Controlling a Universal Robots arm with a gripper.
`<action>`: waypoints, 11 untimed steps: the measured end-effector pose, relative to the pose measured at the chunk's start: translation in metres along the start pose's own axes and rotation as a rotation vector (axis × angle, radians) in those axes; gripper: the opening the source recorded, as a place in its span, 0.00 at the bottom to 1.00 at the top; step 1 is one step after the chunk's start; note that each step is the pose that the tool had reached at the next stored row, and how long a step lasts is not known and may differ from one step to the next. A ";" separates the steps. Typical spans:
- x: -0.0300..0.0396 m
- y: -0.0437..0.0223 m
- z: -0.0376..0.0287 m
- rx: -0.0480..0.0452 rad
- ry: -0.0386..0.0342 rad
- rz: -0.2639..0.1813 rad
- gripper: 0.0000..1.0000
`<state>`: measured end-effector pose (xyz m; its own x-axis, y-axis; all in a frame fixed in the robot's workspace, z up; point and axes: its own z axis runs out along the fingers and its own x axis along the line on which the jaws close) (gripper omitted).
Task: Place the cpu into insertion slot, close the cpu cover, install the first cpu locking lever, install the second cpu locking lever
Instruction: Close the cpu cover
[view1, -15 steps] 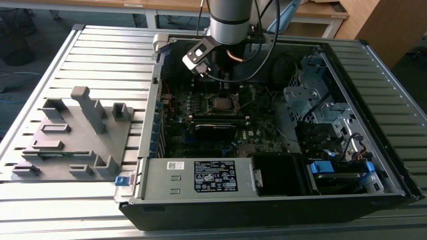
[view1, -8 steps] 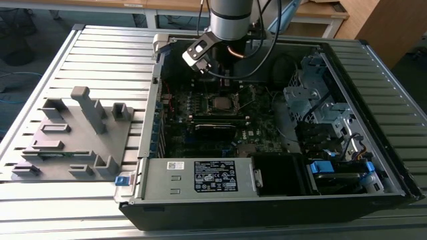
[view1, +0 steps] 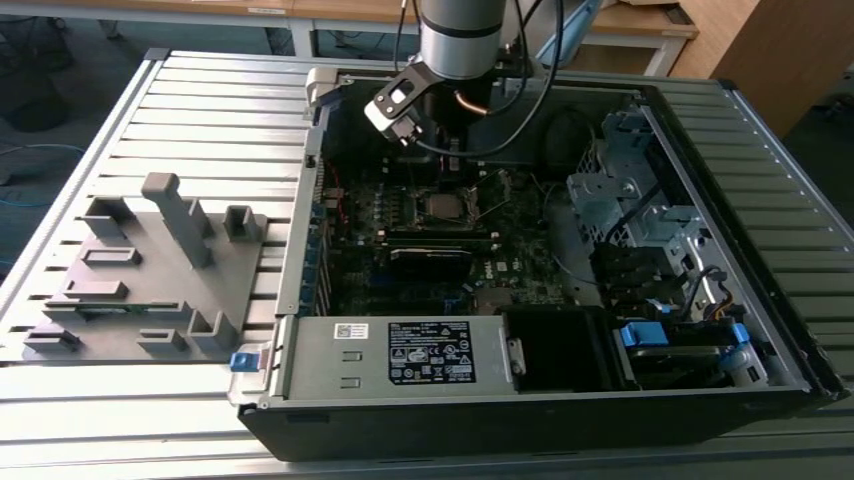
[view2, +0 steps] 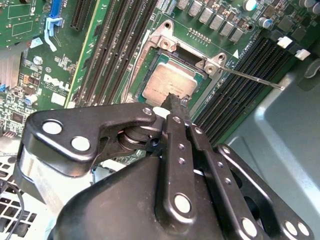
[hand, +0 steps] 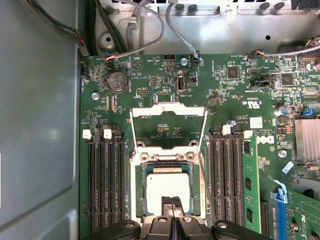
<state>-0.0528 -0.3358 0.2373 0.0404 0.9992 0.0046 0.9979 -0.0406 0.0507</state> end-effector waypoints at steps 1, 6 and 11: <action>0.0000 0.0000 -0.0002 -0.0001 0.0001 0.000 0.10; 0.0000 0.0000 -0.0004 -0.0001 0.0002 0.000 0.10; 0.0000 0.0001 -0.0019 0.0001 0.0000 0.000 0.10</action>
<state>-0.0528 -0.3359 0.2391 0.0404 0.9992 0.0045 0.9979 -0.0406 0.0506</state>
